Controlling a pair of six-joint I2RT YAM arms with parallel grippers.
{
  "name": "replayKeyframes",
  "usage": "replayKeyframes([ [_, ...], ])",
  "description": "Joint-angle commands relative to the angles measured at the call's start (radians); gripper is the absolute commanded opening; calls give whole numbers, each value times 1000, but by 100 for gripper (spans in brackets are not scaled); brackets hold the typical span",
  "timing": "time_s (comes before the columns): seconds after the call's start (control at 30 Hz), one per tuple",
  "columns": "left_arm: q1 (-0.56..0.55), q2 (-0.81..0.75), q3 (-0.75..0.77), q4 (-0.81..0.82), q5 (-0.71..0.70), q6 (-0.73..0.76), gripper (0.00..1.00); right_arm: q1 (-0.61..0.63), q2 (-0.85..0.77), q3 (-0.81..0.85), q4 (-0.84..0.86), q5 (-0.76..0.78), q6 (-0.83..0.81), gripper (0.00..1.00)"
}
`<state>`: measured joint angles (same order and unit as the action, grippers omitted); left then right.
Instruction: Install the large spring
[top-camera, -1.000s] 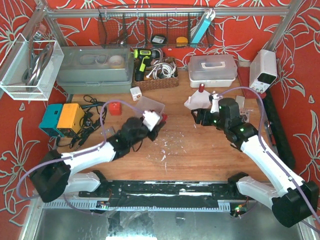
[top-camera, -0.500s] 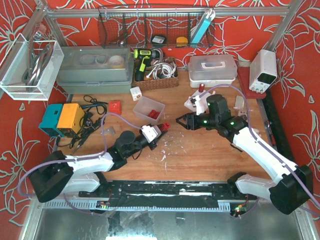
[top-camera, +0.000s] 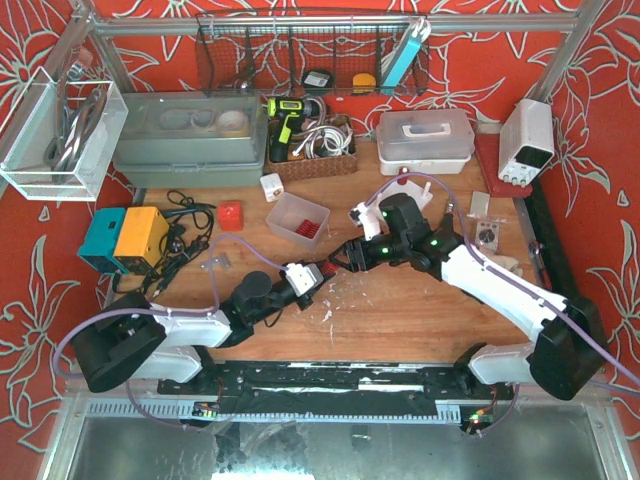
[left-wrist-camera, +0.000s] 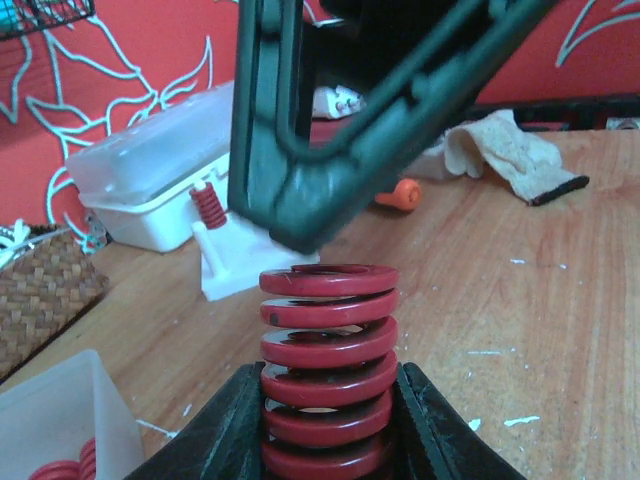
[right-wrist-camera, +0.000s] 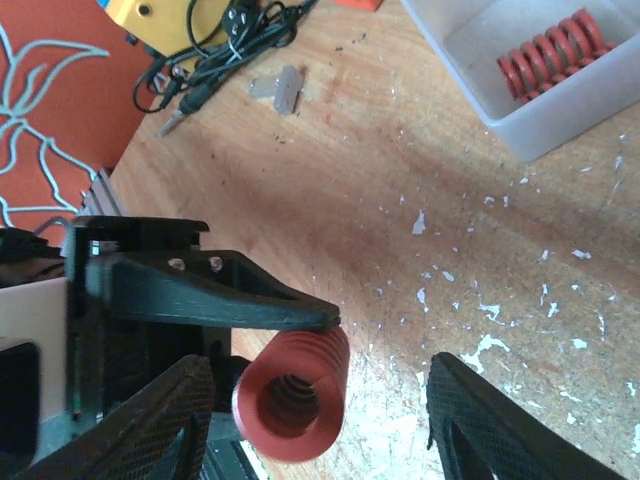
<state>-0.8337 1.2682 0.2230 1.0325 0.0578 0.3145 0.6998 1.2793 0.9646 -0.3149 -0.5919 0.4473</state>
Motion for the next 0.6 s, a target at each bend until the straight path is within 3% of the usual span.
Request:
replayKeyframes([
  [0.0, -14, -7, 4, 104, 10, 2, 0, 28, 41, 26, -15, 9, -25, 61],
  [0.3, -21, -7, 2, 108, 1, -4, 0, 39, 76, 21, -14, -38, -30, 46],
  [0.57, -24, -6, -4, 122, -7, -12, 0, 42, 96, 17, -7, -78, -28, 47],
])
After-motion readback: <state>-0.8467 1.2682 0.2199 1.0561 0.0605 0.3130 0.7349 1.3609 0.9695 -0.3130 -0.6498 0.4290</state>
